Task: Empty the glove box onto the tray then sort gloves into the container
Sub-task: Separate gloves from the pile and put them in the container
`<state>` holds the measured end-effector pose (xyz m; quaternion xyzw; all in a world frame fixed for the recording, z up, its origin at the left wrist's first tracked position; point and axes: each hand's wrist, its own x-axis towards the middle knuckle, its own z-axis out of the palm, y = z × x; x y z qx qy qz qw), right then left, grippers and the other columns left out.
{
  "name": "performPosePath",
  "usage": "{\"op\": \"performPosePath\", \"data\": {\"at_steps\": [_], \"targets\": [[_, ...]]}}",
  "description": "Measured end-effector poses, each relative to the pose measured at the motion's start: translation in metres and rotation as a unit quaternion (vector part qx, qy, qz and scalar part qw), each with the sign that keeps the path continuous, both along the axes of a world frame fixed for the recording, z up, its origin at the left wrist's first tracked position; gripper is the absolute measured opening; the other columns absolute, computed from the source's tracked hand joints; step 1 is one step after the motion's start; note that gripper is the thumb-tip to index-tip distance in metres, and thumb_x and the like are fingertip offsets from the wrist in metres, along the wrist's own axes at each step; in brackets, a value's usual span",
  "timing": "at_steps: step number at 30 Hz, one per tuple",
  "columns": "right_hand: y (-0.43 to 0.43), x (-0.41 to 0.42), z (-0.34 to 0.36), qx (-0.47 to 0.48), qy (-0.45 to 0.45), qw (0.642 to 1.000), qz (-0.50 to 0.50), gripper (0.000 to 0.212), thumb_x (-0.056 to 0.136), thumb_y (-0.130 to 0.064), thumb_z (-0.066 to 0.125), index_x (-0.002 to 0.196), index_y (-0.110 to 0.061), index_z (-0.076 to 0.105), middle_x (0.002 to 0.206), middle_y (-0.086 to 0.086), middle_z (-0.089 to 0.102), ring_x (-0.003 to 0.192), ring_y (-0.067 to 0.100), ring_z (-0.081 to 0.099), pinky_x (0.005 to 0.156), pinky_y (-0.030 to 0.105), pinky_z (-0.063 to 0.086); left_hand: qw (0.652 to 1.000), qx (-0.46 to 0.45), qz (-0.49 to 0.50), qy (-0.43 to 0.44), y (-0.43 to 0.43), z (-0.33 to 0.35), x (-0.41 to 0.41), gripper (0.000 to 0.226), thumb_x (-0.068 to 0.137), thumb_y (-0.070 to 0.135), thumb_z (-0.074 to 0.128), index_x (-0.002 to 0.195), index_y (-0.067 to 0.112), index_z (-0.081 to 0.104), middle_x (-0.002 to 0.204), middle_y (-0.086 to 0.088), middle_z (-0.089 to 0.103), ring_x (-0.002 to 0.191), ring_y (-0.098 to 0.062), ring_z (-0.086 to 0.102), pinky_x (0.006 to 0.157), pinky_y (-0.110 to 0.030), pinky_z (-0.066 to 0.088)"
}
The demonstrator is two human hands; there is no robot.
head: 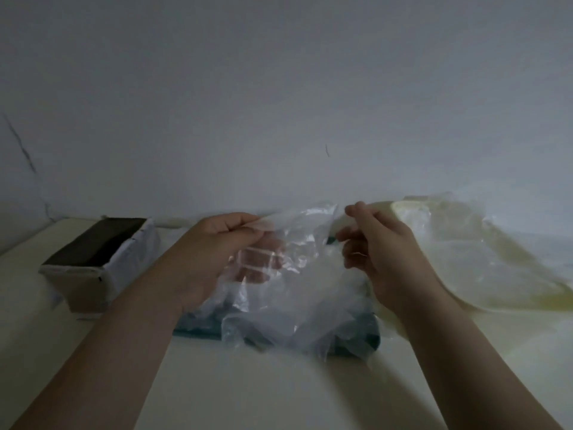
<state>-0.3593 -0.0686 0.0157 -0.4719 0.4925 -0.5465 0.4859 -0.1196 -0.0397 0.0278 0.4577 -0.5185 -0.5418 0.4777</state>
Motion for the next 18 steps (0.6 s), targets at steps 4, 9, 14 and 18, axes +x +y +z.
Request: {"op": "performPosePath", "data": {"at_steps": [4,9,14,18], "targets": [[0.008,0.009,0.008,0.075,-0.055,0.968,0.232,0.081,0.084,-0.074,0.044,0.132,-0.012,0.065,0.118,0.01,0.076,0.111,0.027,0.072,0.097,0.042,0.055,0.991,0.042,-0.01,0.129,-0.003,-0.006,-0.007,0.02,0.099,0.012,0.058,0.105,0.008,0.077,0.106,-0.019,0.077,0.085,-0.032,0.076,0.062,-0.035,0.06],[0.01,0.015,-0.005,0.022,-0.049,0.98,0.193,0.052,0.092,-0.037,0.07,0.114,0.01,0.069,0.089,0.017,0.069,0.079,0.032,0.064,0.073,0.039,0.055,0.984,0.057,-0.04,0.165,-0.005,-0.019,-0.023,0.019,0.102,0.014,0.057,0.109,0.007,0.073,0.106,-0.021,0.076,0.085,-0.03,0.075,0.066,-0.036,0.06],[0.003,0.009,-0.008,-0.017,0.035,0.999,0.028,0.031,0.098,-0.037,0.068,0.097,-0.007,0.077,0.05,0.002,0.049,0.042,0.017,0.039,0.041,0.023,0.032,1.0,0.016,0.0,0.024,-0.012,-0.027,-0.008,0.011,0.098,0.011,0.066,0.103,0.008,0.075,0.081,-0.012,0.073,0.046,-0.011,0.053,0.045,-0.024,0.047],[0.004,0.001,-0.004,-0.059,0.141,0.988,-0.014,0.035,0.098,-0.044,0.065,0.088,-0.013,0.078,0.047,-0.001,0.05,0.04,0.01,0.042,0.041,0.021,0.035,0.995,-0.029,0.07,-0.063,-0.018,-0.029,0.007,0.009,0.097,0.006,0.068,0.102,0.009,0.075,0.079,-0.011,0.074,0.045,-0.01,0.051,0.042,-0.023,0.044]]}}
